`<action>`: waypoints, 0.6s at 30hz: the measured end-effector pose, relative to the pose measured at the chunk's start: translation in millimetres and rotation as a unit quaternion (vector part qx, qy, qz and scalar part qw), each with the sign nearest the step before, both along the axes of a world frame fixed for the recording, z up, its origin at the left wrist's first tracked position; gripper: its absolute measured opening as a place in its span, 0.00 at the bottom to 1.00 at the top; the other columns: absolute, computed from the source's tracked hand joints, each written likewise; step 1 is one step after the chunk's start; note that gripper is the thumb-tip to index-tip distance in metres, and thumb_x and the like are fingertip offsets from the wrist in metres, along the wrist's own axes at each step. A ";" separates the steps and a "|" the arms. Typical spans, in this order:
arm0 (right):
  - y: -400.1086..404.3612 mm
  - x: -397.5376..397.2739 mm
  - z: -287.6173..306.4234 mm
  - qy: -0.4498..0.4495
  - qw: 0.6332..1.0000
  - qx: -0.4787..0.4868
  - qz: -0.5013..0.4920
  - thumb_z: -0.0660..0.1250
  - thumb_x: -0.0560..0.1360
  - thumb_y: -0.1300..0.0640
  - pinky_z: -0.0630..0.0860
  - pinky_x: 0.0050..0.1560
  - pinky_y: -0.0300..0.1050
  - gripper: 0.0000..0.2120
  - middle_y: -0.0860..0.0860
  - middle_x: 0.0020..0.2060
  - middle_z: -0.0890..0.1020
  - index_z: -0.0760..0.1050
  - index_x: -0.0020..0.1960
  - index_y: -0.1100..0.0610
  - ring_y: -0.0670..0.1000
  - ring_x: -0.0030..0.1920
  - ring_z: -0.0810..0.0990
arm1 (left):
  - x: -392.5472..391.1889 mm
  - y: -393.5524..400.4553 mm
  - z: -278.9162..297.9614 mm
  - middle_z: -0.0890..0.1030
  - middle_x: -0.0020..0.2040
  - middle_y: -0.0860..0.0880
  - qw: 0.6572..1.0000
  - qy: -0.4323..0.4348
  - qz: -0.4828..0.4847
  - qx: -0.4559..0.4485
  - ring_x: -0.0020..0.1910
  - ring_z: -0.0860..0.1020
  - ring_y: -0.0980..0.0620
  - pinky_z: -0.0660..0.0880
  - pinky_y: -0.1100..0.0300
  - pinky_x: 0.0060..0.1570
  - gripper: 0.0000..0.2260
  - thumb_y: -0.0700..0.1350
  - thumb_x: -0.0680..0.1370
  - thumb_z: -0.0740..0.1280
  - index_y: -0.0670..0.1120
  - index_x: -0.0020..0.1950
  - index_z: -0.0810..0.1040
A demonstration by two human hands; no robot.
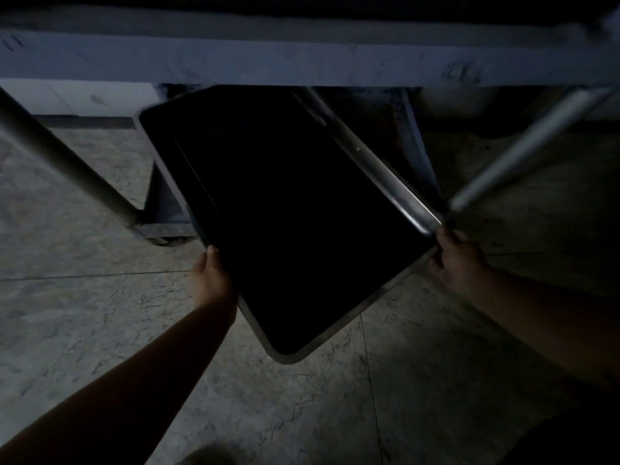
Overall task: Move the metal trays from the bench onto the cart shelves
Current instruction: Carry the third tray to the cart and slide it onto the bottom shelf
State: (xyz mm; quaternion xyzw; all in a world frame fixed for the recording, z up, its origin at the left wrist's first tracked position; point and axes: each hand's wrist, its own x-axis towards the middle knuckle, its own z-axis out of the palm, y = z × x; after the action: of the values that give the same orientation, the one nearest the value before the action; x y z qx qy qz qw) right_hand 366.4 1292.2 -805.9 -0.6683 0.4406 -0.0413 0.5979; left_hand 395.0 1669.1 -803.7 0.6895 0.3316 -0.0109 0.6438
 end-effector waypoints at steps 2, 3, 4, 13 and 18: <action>1.4 13.1 1.4 -0.012 0.999 0.034 -0.007 0.61 0.81 0.50 0.70 0.35 0.40 0.08 0.49 0.36 0.73 0.72 0.45 0.52 0.46 0.34 0.71 | -6.8 -3.8 0.4 0.83 0.40 0.58 1.000 -0.011 0.010 -0.019 0.39 0.81 0.66 0.72 0.73 0.31 0.14 0.51 0.83 0.56 0.53 0.47 0.80; 3.5 23.9 2.9 -0.016 0.999 0.042 -0.011 0.62 0.81 0.50 0.70 0.36 0.40 0.07 0.48 0.37 0.73 0.72 0.46 0.52 0.45 0.34 0.71 | -8.9 -4.9 -0.3 0.83 0.42 0.58 0.999 -0.016 0.012 -0.038 0.42 0.82 0.65 0.74 0.72 0.34 0.14 0.51 0.83 0.56 0.53 0.47 0.80; 5.2 36.2 4.8 -0.016 0.999 0.040 -0.009 0.62 0.80 0.49 0.71 0.37 0.42 0.08 0.48 0.38 0.74 0.72 0.45 0.52 0.46 0.35 0.71 | -10.5 -5.4 -2.1 0.84 0.46 0.56 0.998 -0.015 0.012 -0.063 0.46 0.82 0.61 0.76 0.68 0.40 0.13 0.51 0.83 0.56 0.53 0.49 0.80; 32.6 83.9 0.1 0.021 0.995 -0.029 0.095 0.60 0.81 0.52 0.78 0.50 0.50 0.12 0.55 0.53 0.78 0.74 0.61 0.55 0.54 0.50 0.80 | -1.8 -47.2 6.0 0.81 0.59 0.37 0.968 0.026 -0.037 -0.249 0.53 0.83 0.42 0.81 0.55 0.41 0.16 0.44 0.86 0.53 0.37 0.65 0.73; 67.4 13.6 -9.1 0.111 0.982 -0.092 0.124 0.56 0.82 0.47 0.77 0.41 0.48 0.17 0.59 0.44 0.80 0.74 0.61 0.57 0.58 0.44 0.81 | 8.7 -82.9 14.5 0.81 0.59 0.37 0.951 0.027 -0.081 -0.298 0.46 0.85 0.50 0.81 0.61 0.38 0.13 0.42 0.85 0.56 0.38 0.66 0.73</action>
State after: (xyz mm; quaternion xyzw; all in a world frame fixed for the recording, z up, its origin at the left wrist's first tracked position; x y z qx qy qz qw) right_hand 380.0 1359.6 -815.1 -0.7702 0.4122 0.0677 0.4819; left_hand 403.7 1586.1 -789.2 0.4905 0.2740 -0.1799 0.8074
